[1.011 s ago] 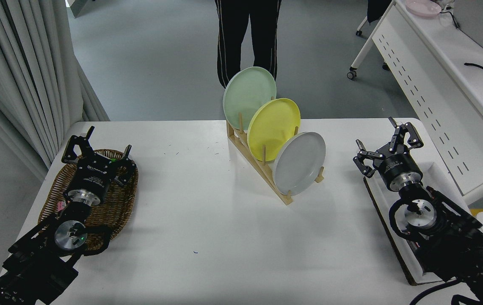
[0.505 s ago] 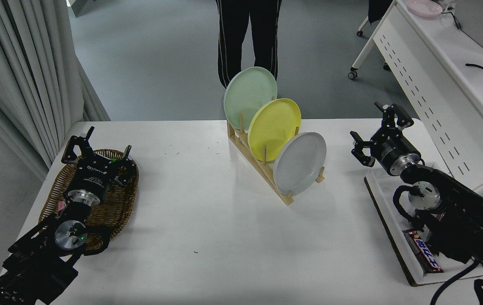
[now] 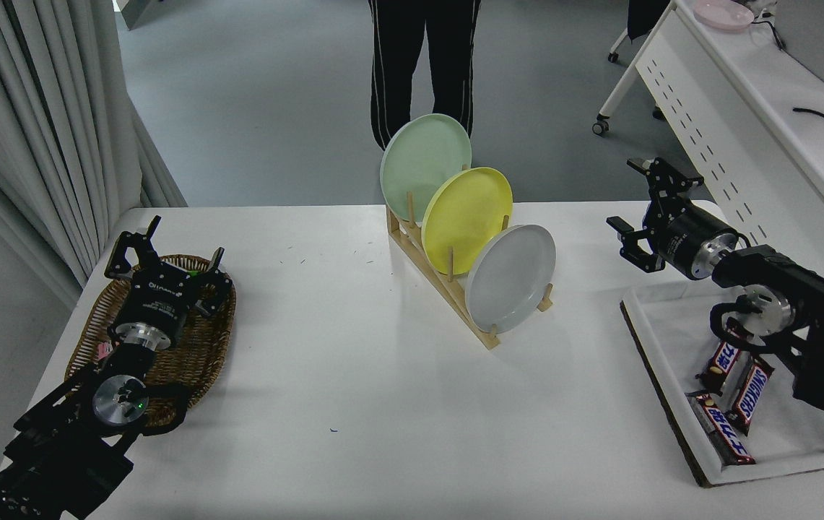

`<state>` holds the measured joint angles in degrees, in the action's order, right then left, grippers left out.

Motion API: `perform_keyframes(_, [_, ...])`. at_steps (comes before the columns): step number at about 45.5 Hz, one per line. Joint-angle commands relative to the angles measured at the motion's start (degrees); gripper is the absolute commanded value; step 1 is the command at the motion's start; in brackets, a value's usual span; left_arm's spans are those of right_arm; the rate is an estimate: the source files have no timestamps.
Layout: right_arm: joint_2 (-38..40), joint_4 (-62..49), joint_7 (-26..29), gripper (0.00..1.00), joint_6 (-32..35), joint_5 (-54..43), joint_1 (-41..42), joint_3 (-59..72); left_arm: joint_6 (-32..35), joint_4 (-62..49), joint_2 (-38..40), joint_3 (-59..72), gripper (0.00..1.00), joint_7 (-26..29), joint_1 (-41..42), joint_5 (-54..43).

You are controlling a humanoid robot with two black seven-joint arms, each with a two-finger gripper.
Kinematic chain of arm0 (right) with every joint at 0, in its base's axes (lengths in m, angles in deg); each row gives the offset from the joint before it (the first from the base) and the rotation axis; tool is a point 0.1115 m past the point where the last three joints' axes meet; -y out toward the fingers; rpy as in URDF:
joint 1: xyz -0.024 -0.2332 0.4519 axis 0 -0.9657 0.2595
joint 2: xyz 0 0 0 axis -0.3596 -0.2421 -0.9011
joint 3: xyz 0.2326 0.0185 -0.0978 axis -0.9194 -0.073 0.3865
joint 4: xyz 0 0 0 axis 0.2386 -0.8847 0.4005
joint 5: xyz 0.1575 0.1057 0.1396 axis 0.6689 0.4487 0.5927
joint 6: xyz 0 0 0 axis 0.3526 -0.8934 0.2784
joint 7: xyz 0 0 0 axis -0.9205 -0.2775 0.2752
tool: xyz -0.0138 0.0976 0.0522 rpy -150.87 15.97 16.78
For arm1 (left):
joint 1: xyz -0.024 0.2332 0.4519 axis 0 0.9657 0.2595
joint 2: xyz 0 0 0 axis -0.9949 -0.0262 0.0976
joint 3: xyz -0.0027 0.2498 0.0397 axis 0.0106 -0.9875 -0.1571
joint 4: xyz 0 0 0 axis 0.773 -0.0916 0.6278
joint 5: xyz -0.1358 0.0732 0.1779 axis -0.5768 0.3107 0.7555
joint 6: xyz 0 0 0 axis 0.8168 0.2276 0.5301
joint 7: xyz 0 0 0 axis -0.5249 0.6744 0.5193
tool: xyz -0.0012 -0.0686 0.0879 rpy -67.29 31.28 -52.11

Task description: Place the plate on the table

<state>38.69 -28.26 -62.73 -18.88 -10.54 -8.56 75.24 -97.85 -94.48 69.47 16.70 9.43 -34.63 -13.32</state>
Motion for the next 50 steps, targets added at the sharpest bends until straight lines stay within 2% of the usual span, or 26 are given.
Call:
perform_keyframes(1, [4.20,4.94,-0.21,1.00,0.85,1.03,7.39,11.77,-0.05,-0.09,0.00,0.03,1.00,0.00,0.00,0.00])
perform_keyframes(10, [5.34,5.11,-0.21,1.00,1.91,1.39,10.47,20.91,0.03,0.00,0.00,0.03,1.00,0.00,0.00,0.00])
perform_keyframes(20, [5.25,7.74,0.67,1.00,1.56,4.98,10.82,22.06,0.03,0.00,0.00,0.03,1.00,0.00,0.00,0.00])
perform_keyframes(27, [4.81,13.10,9.71,1.00,0.68,9.55,12.49,20.56,0.03,0.00,0.00,0.03,1.00,0.00,0.00,0.00])
perform_keyframes(36, [4.46,14.69,16.66,1.00,-0.28,12.99,12.49,17.66,0.03,0.00,0.00,0.03,1.00,0.00,0.00,0.00])
perform_keyframes(50, [1.74,14.08,17.81,1.00,-0.37,12.72,12.58,14.77,0.03,0.00,0.00,0.03,1.00,0.00,0.00,0.00])
